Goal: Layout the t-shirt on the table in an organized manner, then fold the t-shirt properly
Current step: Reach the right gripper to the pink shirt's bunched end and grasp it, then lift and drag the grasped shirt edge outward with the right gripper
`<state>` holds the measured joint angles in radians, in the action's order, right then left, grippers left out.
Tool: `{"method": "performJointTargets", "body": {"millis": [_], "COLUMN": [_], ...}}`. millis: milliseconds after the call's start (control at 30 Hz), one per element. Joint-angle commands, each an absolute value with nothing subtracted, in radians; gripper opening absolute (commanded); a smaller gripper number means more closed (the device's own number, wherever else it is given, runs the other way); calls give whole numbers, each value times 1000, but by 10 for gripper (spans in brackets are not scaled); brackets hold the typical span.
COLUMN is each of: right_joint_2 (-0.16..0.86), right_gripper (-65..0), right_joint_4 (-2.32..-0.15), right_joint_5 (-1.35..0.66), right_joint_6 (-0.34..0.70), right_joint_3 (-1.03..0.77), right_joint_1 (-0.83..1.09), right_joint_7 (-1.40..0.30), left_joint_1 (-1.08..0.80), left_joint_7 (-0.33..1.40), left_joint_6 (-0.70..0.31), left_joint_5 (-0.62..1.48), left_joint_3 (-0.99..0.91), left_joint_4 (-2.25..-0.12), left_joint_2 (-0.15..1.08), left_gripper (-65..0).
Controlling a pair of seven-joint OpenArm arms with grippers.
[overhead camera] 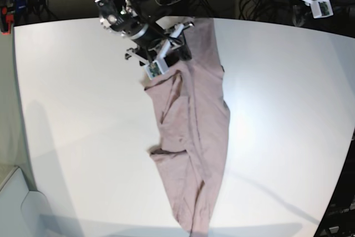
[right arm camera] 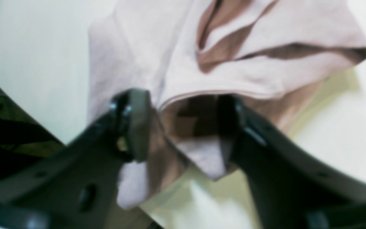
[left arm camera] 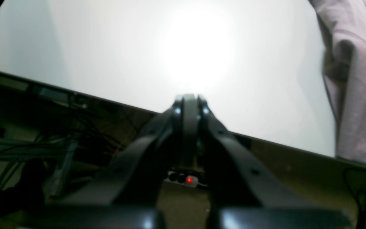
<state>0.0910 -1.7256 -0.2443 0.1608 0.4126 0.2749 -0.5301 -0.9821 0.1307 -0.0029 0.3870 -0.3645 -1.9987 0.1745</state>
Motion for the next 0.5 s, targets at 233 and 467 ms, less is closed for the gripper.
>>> {"method": "performJointTargets", "body": {"millis": [233, 467], "right_joint_2": [93, 93], "right_gripper": [-650, -650], "right_joint_4": [-1825, -2026], "right_joint_5": [-254, -249], "right_joint_6": [168, 168], "right_joint_3": [375, 357], "right_joint_1": [228, 188], "right_joint_7": [-513, -513], "left_joint_1": [-992, -989], "left_joint_7": [107, 107], "left_joint_6": [4, 2], "left_joint_5": [390, 390], "left_joint_3": [-377, -384], "left_joint_4": [-2014, -2020], "left_joint_2": [180, 180], "left_gripper": [-650, -650]}}
